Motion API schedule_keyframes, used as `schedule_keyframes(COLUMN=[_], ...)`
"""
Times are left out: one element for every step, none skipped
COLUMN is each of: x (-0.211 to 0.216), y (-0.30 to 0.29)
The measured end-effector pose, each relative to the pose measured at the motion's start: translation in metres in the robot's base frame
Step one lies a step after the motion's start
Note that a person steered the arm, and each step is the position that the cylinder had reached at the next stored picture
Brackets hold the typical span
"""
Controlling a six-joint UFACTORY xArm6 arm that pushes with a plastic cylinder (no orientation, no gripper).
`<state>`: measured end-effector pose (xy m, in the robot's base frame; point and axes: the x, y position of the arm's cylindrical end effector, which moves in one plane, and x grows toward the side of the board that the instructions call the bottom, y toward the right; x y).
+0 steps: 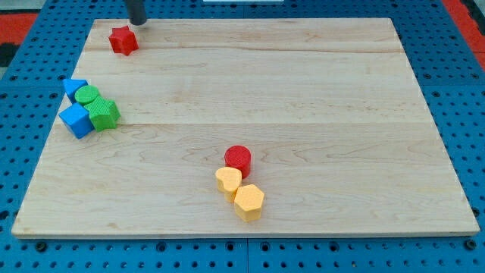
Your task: Slide the red star closer to red circle
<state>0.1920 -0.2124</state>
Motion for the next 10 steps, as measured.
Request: schedule_keyframes(x=[0.021, 0.051, 0.070, 0.092, 0.069, 0.063, 0.086, 0.108, 0.144, 0.142], y=[-0.015, 0.000, 0.040, 0.041, 0.022, -0.014, -0.017, 0.038, 0.079, 0.067])
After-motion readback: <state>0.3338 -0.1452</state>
